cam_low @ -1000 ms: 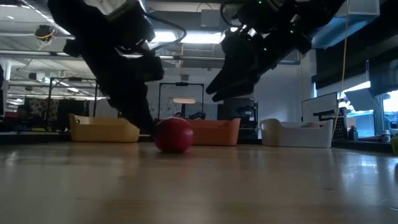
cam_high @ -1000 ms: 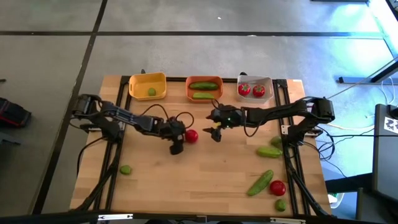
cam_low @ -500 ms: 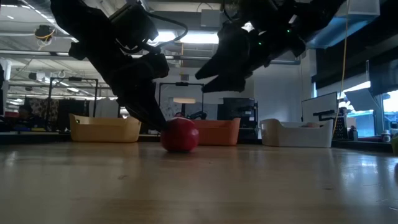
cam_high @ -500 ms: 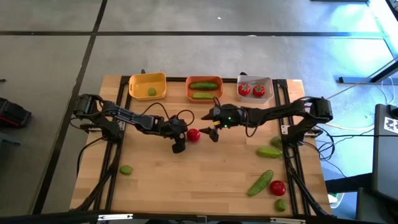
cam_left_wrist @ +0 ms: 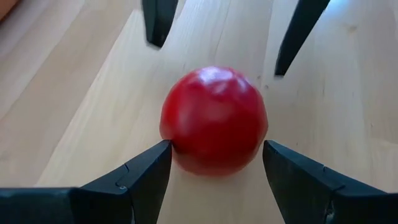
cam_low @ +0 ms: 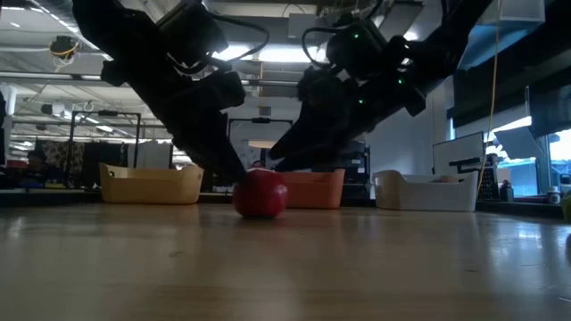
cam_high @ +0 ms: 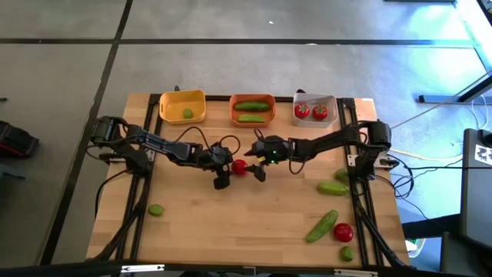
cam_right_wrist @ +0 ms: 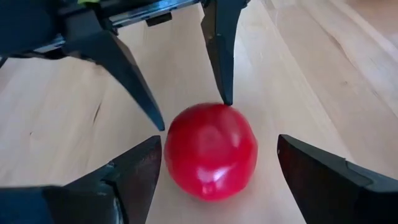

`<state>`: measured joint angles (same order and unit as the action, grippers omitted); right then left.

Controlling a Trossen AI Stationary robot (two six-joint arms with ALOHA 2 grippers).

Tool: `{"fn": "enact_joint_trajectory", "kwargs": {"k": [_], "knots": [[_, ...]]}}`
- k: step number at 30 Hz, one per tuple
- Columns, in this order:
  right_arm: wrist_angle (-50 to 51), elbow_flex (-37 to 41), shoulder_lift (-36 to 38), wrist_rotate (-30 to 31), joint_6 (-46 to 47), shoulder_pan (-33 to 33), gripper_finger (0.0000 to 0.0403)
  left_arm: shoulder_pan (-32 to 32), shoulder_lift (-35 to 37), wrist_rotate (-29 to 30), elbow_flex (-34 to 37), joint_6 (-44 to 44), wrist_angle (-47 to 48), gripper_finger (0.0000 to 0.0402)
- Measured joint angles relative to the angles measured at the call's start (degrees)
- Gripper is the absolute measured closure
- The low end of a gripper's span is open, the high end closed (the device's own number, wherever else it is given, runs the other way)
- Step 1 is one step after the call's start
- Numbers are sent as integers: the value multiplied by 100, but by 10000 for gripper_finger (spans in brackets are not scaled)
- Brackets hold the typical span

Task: Sort produce into baskets
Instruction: Put the tomato into the white bin

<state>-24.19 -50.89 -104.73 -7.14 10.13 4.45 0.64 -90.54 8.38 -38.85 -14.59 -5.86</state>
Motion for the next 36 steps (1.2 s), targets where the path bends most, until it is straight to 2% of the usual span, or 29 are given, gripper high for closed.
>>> {"fn": "enact_joint_trajectory", "kwargs": {"k": [10,27,31,36], "knots": [[-185,0,-48,2,-439,0,93,0,0,31,0,111,-84,153],[-350,-2,-41,-121,-450,0,92,0,0,147,0,67,-90,153],[-330,-2,-41,-142,-461,0,72,0,0,151,0,83,-172,153],[-349,-2,-41,-140,-622,0,25,0,0,153,0,117,-412,153]]}}
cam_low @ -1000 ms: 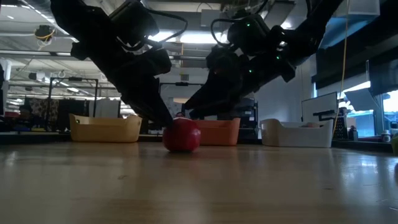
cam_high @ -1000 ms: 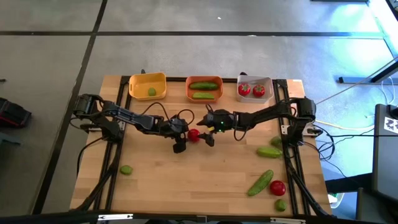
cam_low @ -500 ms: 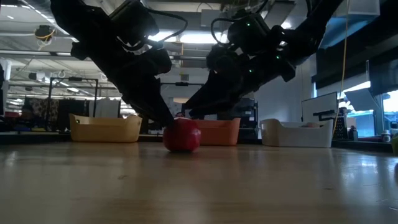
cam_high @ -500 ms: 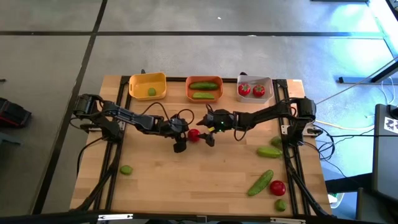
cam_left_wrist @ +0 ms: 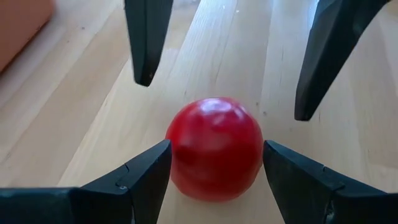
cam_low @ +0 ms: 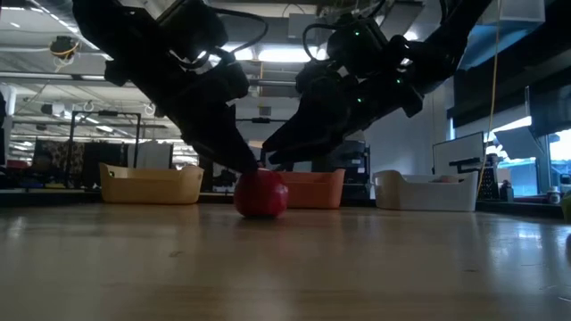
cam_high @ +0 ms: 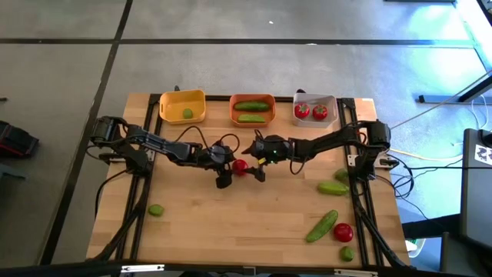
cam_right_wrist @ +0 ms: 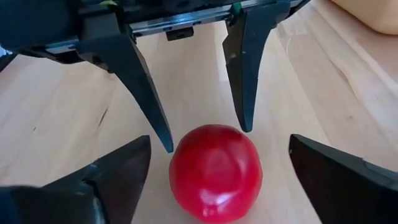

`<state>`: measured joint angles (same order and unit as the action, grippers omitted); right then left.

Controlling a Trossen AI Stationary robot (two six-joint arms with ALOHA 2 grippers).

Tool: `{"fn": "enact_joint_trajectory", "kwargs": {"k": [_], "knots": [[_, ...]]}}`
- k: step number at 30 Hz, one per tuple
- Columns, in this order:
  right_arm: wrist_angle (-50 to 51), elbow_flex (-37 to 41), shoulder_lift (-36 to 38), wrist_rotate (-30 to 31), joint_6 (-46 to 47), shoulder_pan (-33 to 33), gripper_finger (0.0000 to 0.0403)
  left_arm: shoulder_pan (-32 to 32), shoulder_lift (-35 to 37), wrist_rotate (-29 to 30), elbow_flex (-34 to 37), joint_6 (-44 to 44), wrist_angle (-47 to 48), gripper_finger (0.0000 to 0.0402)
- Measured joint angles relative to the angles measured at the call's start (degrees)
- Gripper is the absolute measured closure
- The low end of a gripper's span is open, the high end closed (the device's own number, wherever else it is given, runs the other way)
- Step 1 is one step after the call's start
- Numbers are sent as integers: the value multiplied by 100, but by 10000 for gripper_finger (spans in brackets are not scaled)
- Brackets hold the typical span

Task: Sort produce into baskets
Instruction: Put the tomato into the white bin

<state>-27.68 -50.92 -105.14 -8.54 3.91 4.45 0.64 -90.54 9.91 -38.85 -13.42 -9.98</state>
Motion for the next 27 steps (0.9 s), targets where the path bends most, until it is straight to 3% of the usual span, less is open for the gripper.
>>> {"fn": "enact_joint_trajectory", "kwargs": {"k": [3,9,27], "knots": [[-42,0,-51,0,-12,0,6,-5,0,11,0,54,-16,153],[-224,-2,-452,57,-89,7,18,-70,0,44,0,45,-6,153],[-547,-2,-762,32,-365,7,17,-70,0,74,0,47,-6,153]]}}
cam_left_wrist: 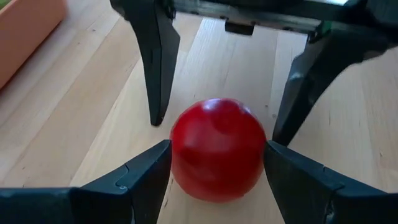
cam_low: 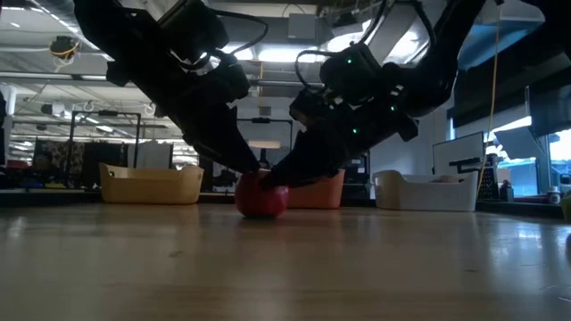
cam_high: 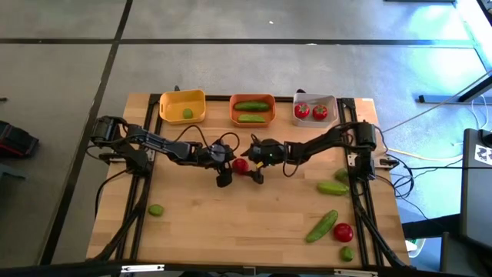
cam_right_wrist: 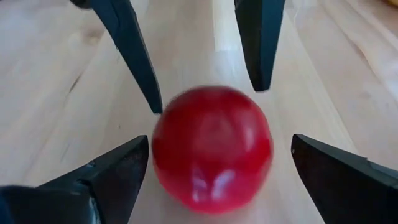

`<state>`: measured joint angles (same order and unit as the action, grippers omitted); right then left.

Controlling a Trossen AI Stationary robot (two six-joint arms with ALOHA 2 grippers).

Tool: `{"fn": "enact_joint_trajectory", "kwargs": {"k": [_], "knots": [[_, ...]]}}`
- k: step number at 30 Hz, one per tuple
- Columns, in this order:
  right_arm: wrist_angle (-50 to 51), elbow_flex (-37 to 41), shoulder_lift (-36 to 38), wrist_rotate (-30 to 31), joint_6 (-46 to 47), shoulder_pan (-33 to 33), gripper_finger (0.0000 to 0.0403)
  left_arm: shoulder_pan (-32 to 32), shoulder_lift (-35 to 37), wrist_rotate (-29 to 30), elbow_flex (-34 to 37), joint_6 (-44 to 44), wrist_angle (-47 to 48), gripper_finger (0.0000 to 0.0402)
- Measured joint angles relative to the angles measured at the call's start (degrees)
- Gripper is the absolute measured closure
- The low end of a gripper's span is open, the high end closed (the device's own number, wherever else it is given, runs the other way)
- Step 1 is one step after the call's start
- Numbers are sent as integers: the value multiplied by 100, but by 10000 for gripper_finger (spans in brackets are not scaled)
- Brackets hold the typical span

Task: Sort produce into baskets
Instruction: Put the tomato into the white bin

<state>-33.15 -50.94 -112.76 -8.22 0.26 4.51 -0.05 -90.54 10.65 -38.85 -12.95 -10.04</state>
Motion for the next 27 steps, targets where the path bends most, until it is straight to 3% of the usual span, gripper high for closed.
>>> {"fn": "enact_joint_trajectory", "kwargs": {"k": [5,15,21,27], "knots": [[-71,2,-78,-42,144,0,40,0,0,3,0,4,-1,153],[-64,2,-28,-34,276,0,202,0,259,5,0,179,191,152],[405,2,466,262,280,2,192,58,979,15,-2,223,899,153],[763,2,1117,468,307,13,174,165,1498,18,-9,782,920,153]]}}
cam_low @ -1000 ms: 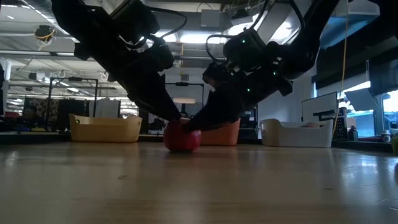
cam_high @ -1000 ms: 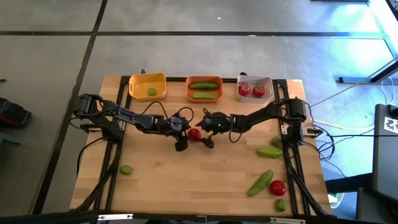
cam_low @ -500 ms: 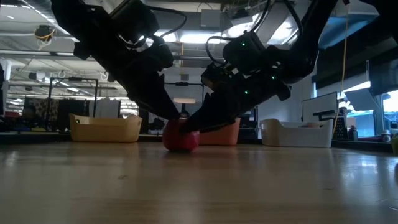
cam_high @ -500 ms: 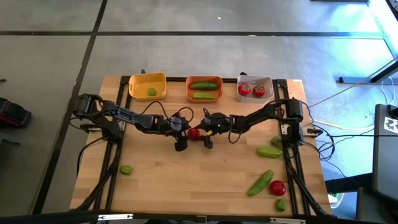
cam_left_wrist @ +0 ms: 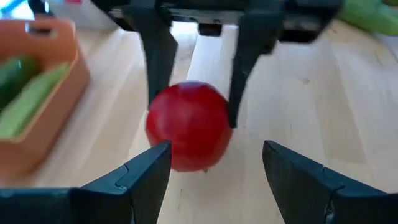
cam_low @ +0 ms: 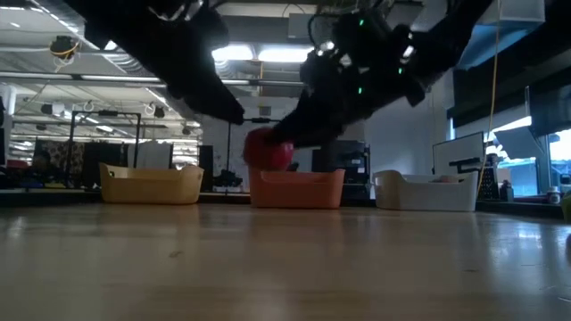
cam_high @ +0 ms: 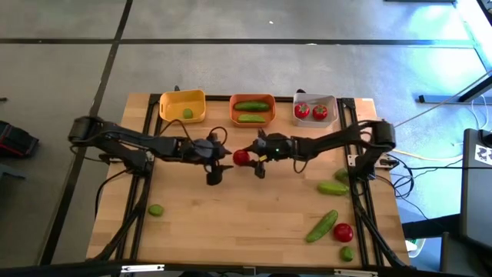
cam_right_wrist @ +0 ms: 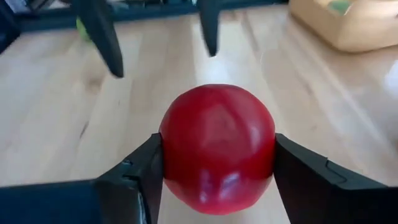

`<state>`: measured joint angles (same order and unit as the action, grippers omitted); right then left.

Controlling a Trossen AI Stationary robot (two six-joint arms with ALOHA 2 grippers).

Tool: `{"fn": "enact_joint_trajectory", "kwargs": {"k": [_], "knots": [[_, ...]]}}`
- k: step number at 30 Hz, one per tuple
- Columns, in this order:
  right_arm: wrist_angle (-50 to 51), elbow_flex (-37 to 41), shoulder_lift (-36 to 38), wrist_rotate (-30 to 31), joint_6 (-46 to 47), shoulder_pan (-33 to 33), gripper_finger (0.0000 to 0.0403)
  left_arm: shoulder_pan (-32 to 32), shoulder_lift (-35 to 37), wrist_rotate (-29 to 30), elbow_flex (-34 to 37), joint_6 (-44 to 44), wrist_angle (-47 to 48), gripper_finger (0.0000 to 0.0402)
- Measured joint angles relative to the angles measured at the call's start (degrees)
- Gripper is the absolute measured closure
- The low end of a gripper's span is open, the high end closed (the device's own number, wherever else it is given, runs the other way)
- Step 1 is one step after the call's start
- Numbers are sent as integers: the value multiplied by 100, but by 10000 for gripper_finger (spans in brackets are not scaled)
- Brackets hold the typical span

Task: Sort produce into baskets
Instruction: Put the tomato into the white bin

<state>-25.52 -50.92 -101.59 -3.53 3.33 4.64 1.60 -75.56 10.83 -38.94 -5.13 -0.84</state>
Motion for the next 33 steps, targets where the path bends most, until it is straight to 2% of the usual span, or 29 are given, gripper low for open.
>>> {"fn": "enact_joint_trajectory", "kwargs": {"k": [6,10,13,16,19,26,33], "knots": [[463,-2,575,-121,450,112,177,116,71,69,1,826,24,153],[613,-2,633,-719,1118,242,175,220,71,279,1,1176,-50,153],[604,-2,633,-1206,1598,341,175,345,71,574,1,1605,-452,153],[520,-2,628,-1515,1906,340,174,488,71,971,-23,2206,-719,153],[219,-2,628,-1778,2166,330,174,549,71,1022,-26,2632,-826,153],[-116,0,626,-1834,2354,339,174,634,71,852,-28,2788,-855,153],[-26,-181,617,-2012,2376,335,173,703,89,829,-32,3009,-898,153]]}}
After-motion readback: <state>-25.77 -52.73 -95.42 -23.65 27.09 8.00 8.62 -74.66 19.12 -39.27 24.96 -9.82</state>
